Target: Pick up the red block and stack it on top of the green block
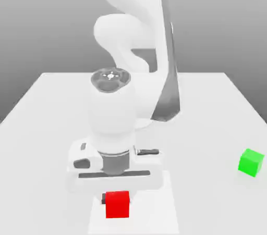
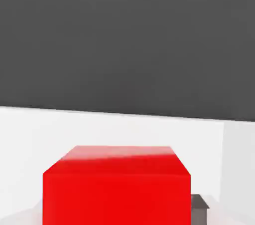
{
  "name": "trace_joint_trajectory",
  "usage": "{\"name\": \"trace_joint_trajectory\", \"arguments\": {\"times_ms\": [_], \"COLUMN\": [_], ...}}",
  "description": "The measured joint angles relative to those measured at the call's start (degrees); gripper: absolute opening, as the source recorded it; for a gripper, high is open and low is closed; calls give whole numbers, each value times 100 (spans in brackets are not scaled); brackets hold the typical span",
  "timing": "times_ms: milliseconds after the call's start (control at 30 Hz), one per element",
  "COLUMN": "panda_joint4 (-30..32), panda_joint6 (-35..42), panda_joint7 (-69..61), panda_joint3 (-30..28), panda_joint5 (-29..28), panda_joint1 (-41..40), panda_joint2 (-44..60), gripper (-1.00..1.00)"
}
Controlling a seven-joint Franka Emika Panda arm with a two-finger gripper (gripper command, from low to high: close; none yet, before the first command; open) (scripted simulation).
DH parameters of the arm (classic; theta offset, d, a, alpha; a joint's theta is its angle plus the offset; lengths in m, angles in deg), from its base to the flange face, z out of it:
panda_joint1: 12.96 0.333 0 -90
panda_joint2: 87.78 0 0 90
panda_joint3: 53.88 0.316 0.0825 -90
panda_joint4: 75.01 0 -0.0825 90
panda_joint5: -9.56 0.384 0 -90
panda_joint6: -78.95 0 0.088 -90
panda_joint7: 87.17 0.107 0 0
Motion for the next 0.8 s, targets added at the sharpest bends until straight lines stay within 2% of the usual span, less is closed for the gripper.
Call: {"name": "trace_joint_trajectory", "arguments": {"times_ms": [400, 800], "panda_joint4": [210, 418], "panda_joint6": [261, 471], "panda_joint7": [-2230, -4853], "panda_joint3": [1463, 2642], "panda_joint5": [-389, -322], "panda_joint1": [1042, 2593], "panda_joint2": [-458, -871], "gripper": [-100, -100]}}
